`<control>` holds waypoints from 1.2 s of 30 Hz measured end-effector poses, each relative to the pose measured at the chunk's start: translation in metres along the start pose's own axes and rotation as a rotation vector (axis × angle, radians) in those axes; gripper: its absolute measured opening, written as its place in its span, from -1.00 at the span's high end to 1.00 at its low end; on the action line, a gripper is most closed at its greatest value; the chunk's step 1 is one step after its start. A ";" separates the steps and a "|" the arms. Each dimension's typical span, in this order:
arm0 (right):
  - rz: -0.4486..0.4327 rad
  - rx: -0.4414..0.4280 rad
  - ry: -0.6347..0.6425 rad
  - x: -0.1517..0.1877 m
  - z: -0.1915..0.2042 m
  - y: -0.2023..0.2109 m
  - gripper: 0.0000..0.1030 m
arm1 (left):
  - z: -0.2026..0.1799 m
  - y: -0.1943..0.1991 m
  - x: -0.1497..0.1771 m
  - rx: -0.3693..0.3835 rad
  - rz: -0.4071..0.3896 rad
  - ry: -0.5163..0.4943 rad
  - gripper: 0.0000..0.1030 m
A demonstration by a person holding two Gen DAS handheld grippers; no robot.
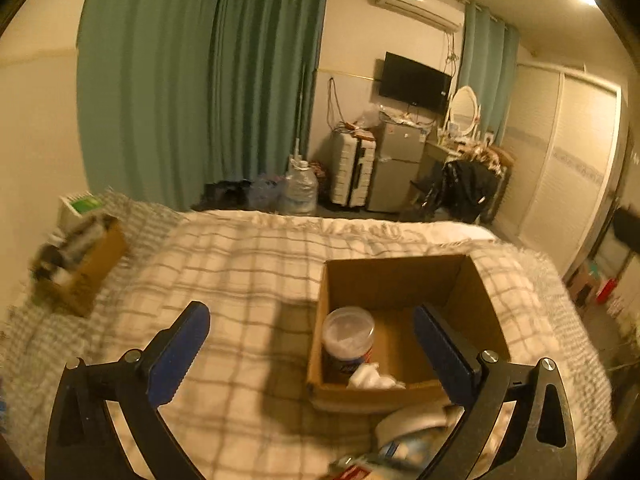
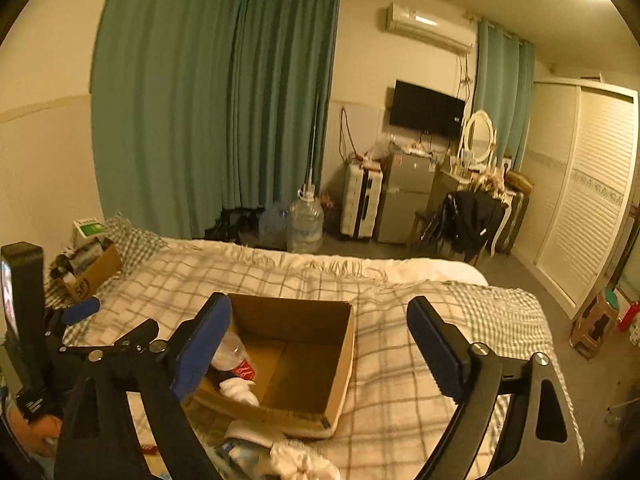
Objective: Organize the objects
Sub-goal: 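Grasp the white lace cloth with the right gripper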
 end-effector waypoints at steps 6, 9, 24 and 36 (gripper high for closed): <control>0.009 0.041 0.036 0.004 -0.001 0.041 -0.78 | 0.003 0.042 0.013 -0.031 -0.001 -0.008 -1.00; 0.026 0.040 0.035 0.016 -0.003 0.052 -0.78 | 0.001 0.050 0.026 -0.024 0.027 0.016 -1.00; 0.254 0.001 -0.007 0.146 -0.011 0.005 -0.78 | -0.024 0.039 0.121 0.002 0.172 -0.050 -1.00; 0.550 -0.109 -0.092 0.225 0.005 -0.069 -0.61 | -0.020 0.032 0.155 0.056 0.304 -0.077 -1.00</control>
Point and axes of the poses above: each gripper's, at about its wrist camera, not at the fingertips, and y roughly against the way its jaws point, z to its left, x to its underside, the point moved 6 cm from there along -y, roughly the way its jaws point, and after that the axes turned 7 degrees about -z, right-handed, at the moved point
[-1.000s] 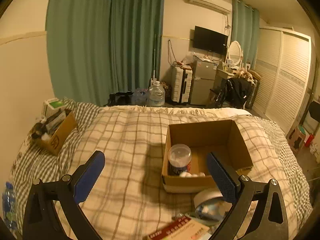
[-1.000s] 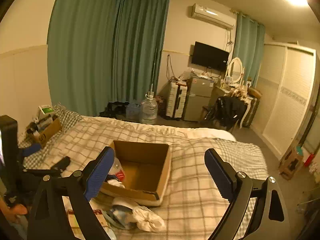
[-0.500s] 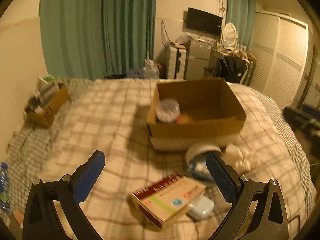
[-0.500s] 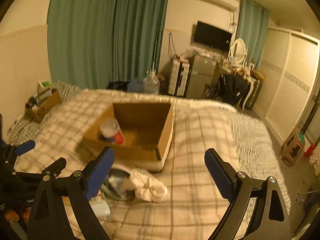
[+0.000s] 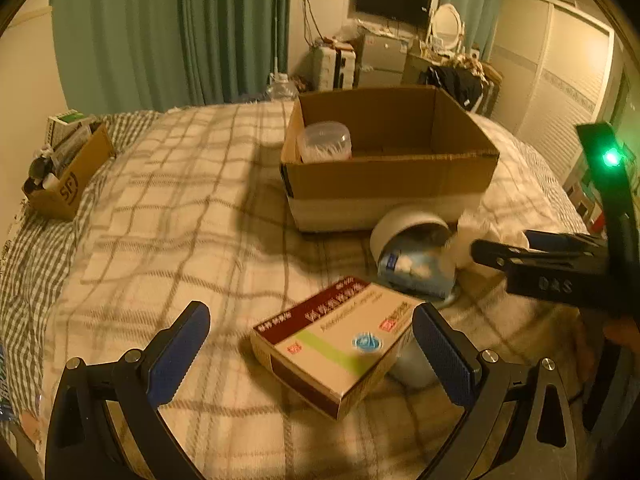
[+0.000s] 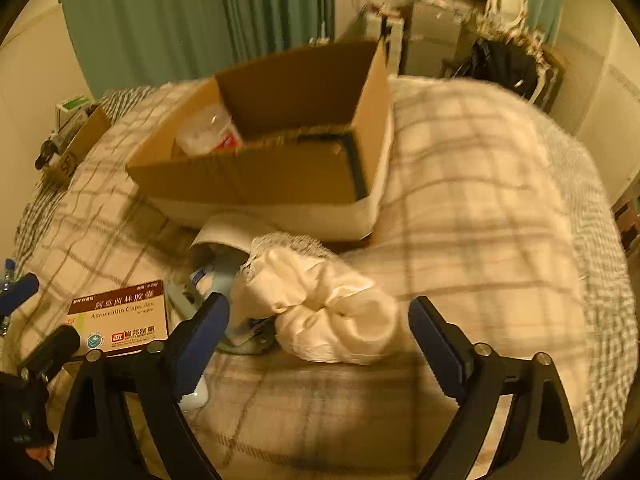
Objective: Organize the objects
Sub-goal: 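Grasp the white lace cloth with the right gripper, then grasp the Amoxicillin Capsules box with the left gripper while the right holds the cloth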
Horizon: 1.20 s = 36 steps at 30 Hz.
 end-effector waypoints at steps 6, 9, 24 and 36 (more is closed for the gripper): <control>0.041 0.008 0.037 0.007 0.007 -0.008 0.54 | 0.006 -0.001 0.009 0.010 0.051 -0.001 -1.00; -0.016 0.011 0.046 0.004 0.010 0.007 0.65 | 0.007 -0.004 0.014 0.034 0.090 -0.033 -1.00; -0.072 -0.011 0.067 -0.001 0.021 0.031 0.65 | -0.001 -0.052 0.024 0.091 0.252 -0.082 -1.00; -0.104 -0.030 0.070 0.003 0.027 0.049 0.65 | -0.037 -0.055 0.022 0.195 0.244 -0.140 -1.00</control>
Point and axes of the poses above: each gripper's, at about its wrist camera, not at the fingertips, and y roughly against the way its jaws point, z to its left, x to its underside, the point moved 6 cm from there along -y, roughly the way its jaws point, and after that the axes turned 7 degrees about -z, right-handed, at the moved point
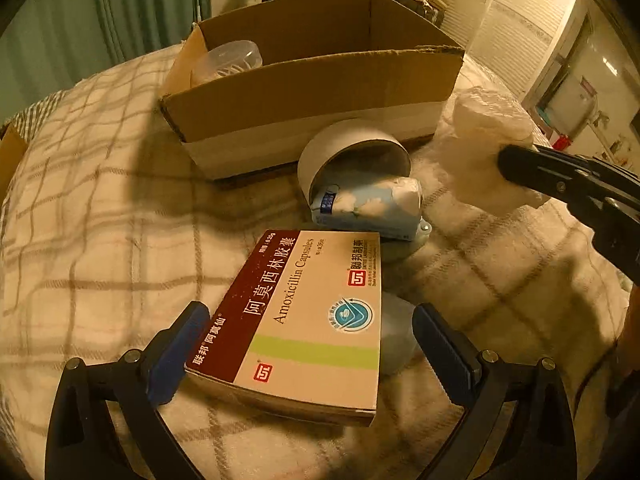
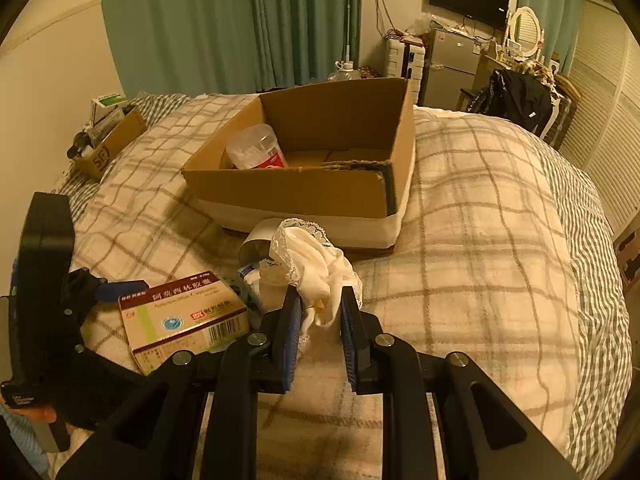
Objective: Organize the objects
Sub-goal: 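Grasp the Amoxicillin Capsules box with the left gripper while the right holds the cloth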
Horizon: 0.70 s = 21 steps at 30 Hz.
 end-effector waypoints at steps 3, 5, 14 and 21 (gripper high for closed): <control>-0.003 0.001 -0.010 0.000 -0.004 0.001 0.65 | 0.010 -0.010 0.000 0.000 0.039 0.049 -1.00; 0.000 0.002 -0.011 0.001 -0.005 0.000 0.65 | 0.013 -0.014 0.000 0.021 0.052 0.076 -0.84; -0.015 -0.007 -0.025 0.001 -0.004 0.010 0.65 | 0.011 0.013 -0.004 -0.044 -0.039 0.084 -0.65; -0.118 0.019 -0.053 -0.009 -0.008 0.049 0.65 | 0.003 0.061 -0.015 -0.038 -0.151 0.170 -0.59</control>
Point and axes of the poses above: each gripper's, at about its wrist camera, not at the fingertips, and y roughly against the way its jaws point, z to its left, x to its underside, the point moved 6 cm from there along -y, roughly the way its jaws point, and after that the axes turned 7 degrees about -z, right-handed, at the moved point
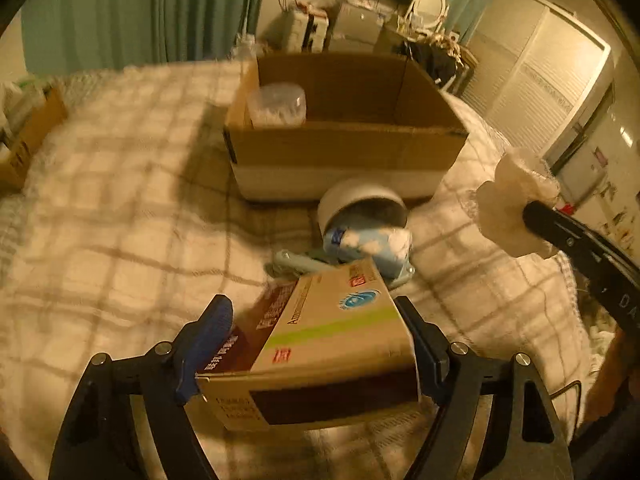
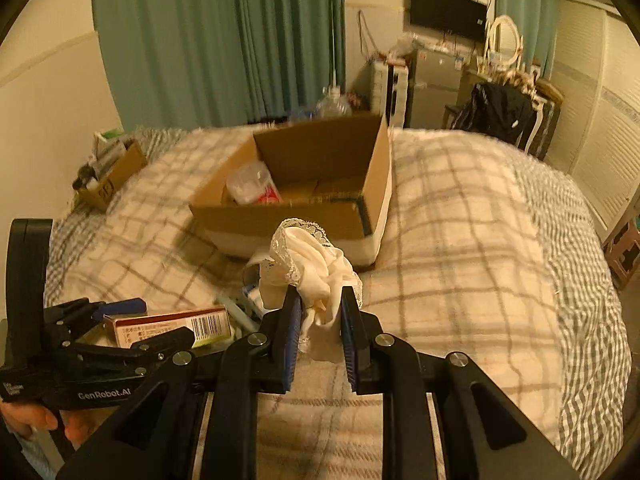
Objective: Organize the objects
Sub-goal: 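Grasp the Amoxicillin Capsules box with the left gripper while the right holds the cloth, then carry the capsule box and cloth over the cardboard box and release both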
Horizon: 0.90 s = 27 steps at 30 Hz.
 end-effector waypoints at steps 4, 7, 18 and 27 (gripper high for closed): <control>-0.051 -0.007 0.001 -0.010 0.004 0.021 0.65 | -0.007 0.028 -0.024 -0.050 -0.108 -0.002 -0.58; -0.079 -0.006 0.007 -0.016 0.005 0.034 0.65 | -0.002 0.044 -0.037 -0.075 -0.174 0.001 -0.58; -0.171 0.017 0.035 -0.060 0.009 0.060 0.65 | 0.004 0.071 -0.090 -0.037 -0.282 0.011 -0.56; -0.178 0.030 0.089 -0.115 0.010 0.037 0.65 | -0.006 0.063 -0.156 -0.029 -0.363 -0.019 -0.56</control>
Point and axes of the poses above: each gripper's, at about its wrist camera, not at the fingertips, and y roughly against the way its jaws point, z to its left, x to its underside, the point moved 6 cm from there along -y, roughly the way its jaws point, and after that the axes turned 7 degrees about -z, right-handed, at the moved point
